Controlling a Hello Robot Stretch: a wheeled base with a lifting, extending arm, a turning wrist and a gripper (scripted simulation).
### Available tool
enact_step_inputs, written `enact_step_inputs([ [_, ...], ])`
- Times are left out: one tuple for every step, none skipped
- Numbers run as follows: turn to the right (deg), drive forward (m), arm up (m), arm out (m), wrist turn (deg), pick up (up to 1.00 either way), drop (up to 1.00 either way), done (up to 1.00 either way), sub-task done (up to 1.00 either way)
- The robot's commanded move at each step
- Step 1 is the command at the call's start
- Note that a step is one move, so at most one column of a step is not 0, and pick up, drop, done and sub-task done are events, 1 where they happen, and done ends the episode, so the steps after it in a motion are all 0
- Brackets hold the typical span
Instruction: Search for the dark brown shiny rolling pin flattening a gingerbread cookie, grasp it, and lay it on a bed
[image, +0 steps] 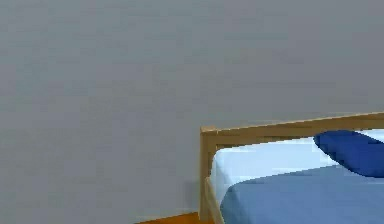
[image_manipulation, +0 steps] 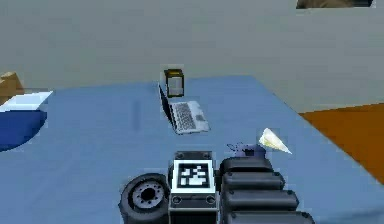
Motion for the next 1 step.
enact_step_inputs([
  [45.0, 0.0, 0.0, 0.0, 0.0, 0.0, 0.0, 0.0, 0.0],
])
